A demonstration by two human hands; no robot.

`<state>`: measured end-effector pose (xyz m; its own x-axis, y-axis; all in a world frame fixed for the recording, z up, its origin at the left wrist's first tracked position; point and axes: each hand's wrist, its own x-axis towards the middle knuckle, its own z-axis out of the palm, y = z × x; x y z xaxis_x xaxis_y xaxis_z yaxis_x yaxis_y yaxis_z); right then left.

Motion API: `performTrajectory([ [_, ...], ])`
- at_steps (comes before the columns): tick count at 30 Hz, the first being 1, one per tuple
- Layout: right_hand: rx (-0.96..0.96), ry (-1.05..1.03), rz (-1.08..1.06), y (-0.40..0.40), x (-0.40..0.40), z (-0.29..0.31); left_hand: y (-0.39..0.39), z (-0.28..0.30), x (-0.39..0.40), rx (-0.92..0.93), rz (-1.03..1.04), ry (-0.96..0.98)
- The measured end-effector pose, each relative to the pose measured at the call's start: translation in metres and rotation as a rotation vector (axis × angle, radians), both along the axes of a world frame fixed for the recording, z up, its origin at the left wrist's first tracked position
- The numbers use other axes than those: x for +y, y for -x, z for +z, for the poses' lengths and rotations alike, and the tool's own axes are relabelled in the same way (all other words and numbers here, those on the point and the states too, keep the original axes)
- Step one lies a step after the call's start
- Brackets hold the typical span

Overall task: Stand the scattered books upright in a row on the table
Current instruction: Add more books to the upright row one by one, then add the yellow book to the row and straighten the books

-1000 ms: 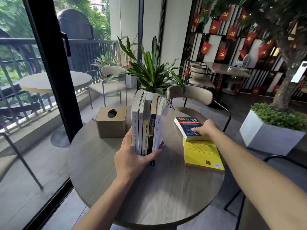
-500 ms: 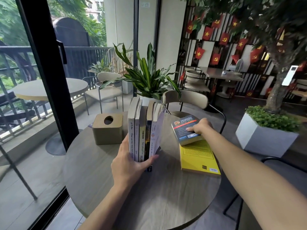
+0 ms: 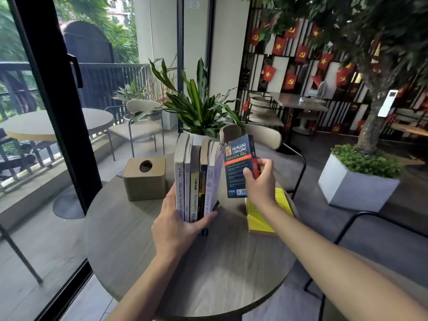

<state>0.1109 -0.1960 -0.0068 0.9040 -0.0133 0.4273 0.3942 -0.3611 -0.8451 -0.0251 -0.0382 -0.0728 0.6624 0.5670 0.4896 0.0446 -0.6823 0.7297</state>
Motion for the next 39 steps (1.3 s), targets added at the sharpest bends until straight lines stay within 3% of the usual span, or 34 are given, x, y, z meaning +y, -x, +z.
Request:
performTrajectory([
  [6,-0.052,-0.059,0.091,0.033,-0.003,-0.028,0.001,0.0,0.0,-0.013,0.011,-0.003],
  [12,0.043,-0.023,0.251,0.056,-0.003,-0.054,0.001,-0.002,0.0,-0.019,0.01,-0.008],
  [18,0.171,0.047,0.525,0.058,-0.002,-0.037,0.002,0.0,0.001,-0.017,-0.025,-0.008],
  [23,0.27,-0.059,0.647,0.055,0.011,-0.026,0.004,0.001,0.0,-0.019,-0.049,-0.012],
  [31,0.336,-0.189,0.67,0.056,0.017,-0.021,-0.002,0.014,0.0,-0.025,-0.062,0.048],
  [39,0.365,-0.142,0.684,0.06,0.012,-0.018,-0.009,0.016,0.002,0.002,-0.089,0.065],
])
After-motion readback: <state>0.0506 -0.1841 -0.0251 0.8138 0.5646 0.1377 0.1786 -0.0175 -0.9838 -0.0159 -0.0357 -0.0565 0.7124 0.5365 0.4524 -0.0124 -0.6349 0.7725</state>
